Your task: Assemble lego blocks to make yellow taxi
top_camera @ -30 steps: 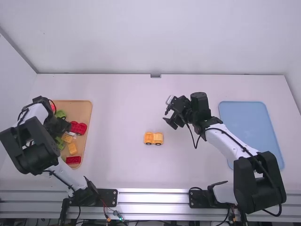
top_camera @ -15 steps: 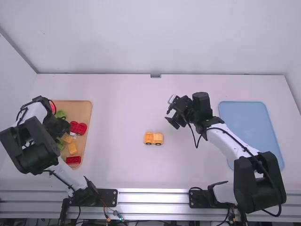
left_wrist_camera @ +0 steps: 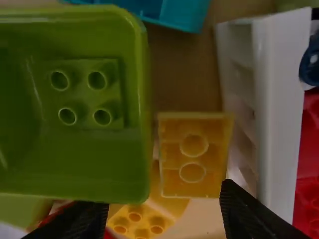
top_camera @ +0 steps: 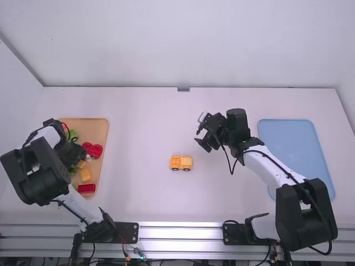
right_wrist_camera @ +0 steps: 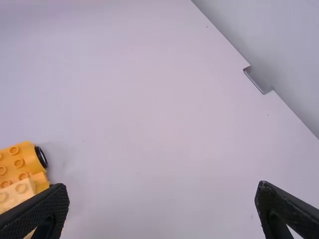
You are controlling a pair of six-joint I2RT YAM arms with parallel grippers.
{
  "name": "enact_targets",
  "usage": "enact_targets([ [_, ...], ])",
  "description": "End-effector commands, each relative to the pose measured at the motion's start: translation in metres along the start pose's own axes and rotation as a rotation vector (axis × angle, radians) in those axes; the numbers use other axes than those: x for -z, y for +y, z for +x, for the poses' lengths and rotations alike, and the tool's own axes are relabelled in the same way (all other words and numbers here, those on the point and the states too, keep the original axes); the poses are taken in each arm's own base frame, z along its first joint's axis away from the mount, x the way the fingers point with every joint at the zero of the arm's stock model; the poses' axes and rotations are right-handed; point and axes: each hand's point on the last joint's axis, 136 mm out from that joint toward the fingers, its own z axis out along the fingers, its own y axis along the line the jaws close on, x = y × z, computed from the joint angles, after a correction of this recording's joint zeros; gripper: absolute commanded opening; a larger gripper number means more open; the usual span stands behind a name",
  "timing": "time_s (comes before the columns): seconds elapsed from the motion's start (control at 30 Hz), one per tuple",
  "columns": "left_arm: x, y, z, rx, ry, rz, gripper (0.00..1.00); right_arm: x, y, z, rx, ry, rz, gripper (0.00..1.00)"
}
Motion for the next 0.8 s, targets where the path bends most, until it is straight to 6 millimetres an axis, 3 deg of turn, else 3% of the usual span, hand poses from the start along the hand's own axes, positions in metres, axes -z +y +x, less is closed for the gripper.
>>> enact_targets([
  [0.0,-0.008,0.001,0.004,0.007,0.011,-0.006,0.6,-0.001,0.002,0.001,-0.007,0.001,-0.008,0.98],
  [0.27,-0.017,-0.01,0.001,-0.086,-0.019,0.053,0.66,-0.001,0.002,0.001,-0.008,0.001,-0.008,0.98],
  [0.4,-0.023,-0.008,-0.002,-0.193,-0.047,0.054,0.75,-0.001,0.002,0.001,-0.007,0.001,-0.009,0.99],
  [0.77,-0.029,-0.013,-0.009,-0.398,-0.105,0.072,0.62,-0.001,0.002,0.0,-0.007,0.001,-0.009,0.98],
])
